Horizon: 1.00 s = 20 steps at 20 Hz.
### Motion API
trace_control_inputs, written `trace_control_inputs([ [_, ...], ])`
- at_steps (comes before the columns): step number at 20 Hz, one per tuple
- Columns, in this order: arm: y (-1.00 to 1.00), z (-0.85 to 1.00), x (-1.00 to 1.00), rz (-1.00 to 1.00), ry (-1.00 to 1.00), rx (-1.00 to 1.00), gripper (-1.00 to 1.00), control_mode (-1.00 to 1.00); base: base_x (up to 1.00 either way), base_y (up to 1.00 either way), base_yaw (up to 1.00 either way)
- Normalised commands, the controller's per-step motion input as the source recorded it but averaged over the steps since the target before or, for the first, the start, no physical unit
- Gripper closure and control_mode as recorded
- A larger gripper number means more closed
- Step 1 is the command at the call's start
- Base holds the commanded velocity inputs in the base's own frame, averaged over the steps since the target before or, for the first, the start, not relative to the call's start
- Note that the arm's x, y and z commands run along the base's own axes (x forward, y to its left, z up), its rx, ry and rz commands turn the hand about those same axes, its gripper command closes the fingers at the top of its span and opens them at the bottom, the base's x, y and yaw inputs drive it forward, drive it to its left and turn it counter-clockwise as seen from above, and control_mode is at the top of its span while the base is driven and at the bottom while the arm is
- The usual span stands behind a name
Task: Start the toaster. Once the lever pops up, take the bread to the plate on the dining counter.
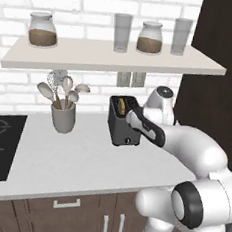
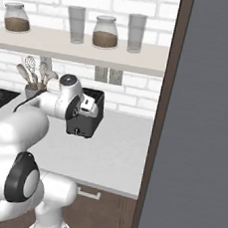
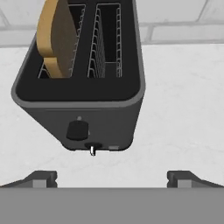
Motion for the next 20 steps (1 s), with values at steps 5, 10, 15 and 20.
trace_control_inputs([
  [5, 0.02, -0.11, 0.28, -0.02, 0.0, 0.0, -1.0, -1.0, 0.0, 0.0, 0.0],
  [10, 0.01, -0.3, 0.09, 0.0, 0.0, 0.0, -1.0, -1.0, 0.0, 0.0, 0.0],
  [15, 0.0, -0.23, 0.01, 0.0, 0.0, 0.0, -1.0, -1.0, 0.0, 0.0, 0.0],
  [20, 0.01, -0.02, 0.03, 0.0, 0.0, 0.0, -1.0, -1.0, 0.0, 0.0, 0.0],
])
